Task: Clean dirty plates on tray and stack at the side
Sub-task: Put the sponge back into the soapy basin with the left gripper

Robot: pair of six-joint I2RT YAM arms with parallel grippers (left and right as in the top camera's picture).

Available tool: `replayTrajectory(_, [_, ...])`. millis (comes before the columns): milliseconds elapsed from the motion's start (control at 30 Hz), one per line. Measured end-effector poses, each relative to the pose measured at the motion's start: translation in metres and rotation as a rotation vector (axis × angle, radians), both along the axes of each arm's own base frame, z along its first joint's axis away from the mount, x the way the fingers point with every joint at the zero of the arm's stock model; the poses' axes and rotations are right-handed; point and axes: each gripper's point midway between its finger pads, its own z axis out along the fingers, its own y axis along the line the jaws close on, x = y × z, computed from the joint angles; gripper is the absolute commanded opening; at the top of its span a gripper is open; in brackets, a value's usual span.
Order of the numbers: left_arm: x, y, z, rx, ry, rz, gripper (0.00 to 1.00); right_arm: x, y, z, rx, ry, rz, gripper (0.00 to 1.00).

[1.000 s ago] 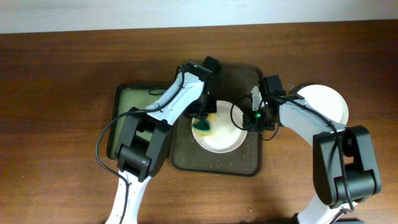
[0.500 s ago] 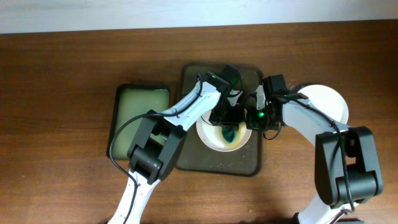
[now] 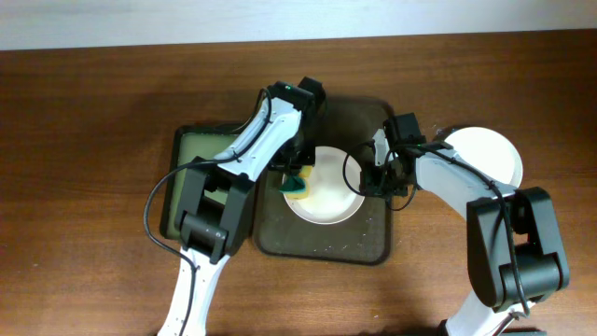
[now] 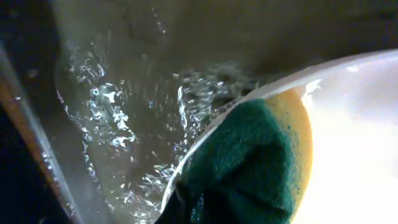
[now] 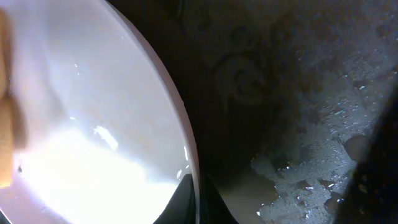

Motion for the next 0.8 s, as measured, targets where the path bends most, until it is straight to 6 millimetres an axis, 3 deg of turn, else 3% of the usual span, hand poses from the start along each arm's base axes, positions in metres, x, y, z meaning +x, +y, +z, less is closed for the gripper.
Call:
replayTrajectory(100, [-0.004, 0.007, 0.019, 0.023, 0.044, 0.008, 0.0, 0.0, -0.001, 0.0, -0.004, 0.001, -0.001, 0.04])
replayTrajectory(133, [-0.004, 0.013, 0.036, 0.036, 0.057, 0.004, 0.0, 0.0, -0.002, 0.0, -0.008, 0.002, -0.004, 0.04])
replayTrajectory(200, [0.017, 0.038, 0.071, 0.05, -0.008, 0.027, 0.0, 0.0, -0.005, -0.001, -0.011, 0.004, -0.009, 0.04])
replayTrajectory(267, [0.031, 0.066, 0.084, 0.067, -0.043, 0.059, 0.0, 0.0, -0.005, -0.001, -0.013, 0.004, -0.008, 0.04])
replayTrajectory(400, [0.038, 0.114, 0.075, 0.096, -0.001, 0.117, 0.0, -0.002, -0.006, -0.001, -0.016, 0.012, -0.008, 0.04])
replayTrajectory(500, [0.017, 0.146, 0.05, 0.13, 0.125, 0.16, 0.0, -0.003, -0.007, -0.001, -0.017, 0.018, -0.01, 0.05])
replayTrajectory(567, [0.009, 0.165, 0.036, 0.139, 0.17, 0.194, 0.11, -0.002, -0.007, -0.001, -0.017, 0.016, -0.01, 0.11])
replayTrajectory(633, [0.023, 0.169, 0.026, 0.121, 0.113, 0.21, 0.21, 0.0, -0.009, -0.001, -0.03, 0.004, -0.012, 0.12])
replayTrajectory(667, [0.027, 0.167, 0.023, 0.113, 0.089, 0.205, 0.33, 0.001, -0.009, -0.001, -0.029, 0.004, -0.015, 0.12])
replayTrajectory(700, [0.026, 0.166, 0.021, 0.111, 0.09, 0.2, 0.52, 0.001, -0.009, -0.001, -0.029, 0.002, -0.015, 0.15])
replayTrajectory(733, [0.026, 0.164, 0.022, 0.107, 0.092, 0.201, 0.6, 0.001, -0.009, -0.001, -0.03, 0.002, -0.015, 0.15])
replayTrajectory(767, [0.024, 0.163, 0.023, 0.101, 0.097, 0.197, 0.62, 0.002, -0.009, -0.001, -0.03, 0.001, -0.015, 0.04])
replayTrajectory(800, [0.02, 0.161, 0.027, 0.092, 0.11, 0.197, 0.61, 0.002, -0.009, -0.001, -0.029, 0.001, -0.015, 0.04])
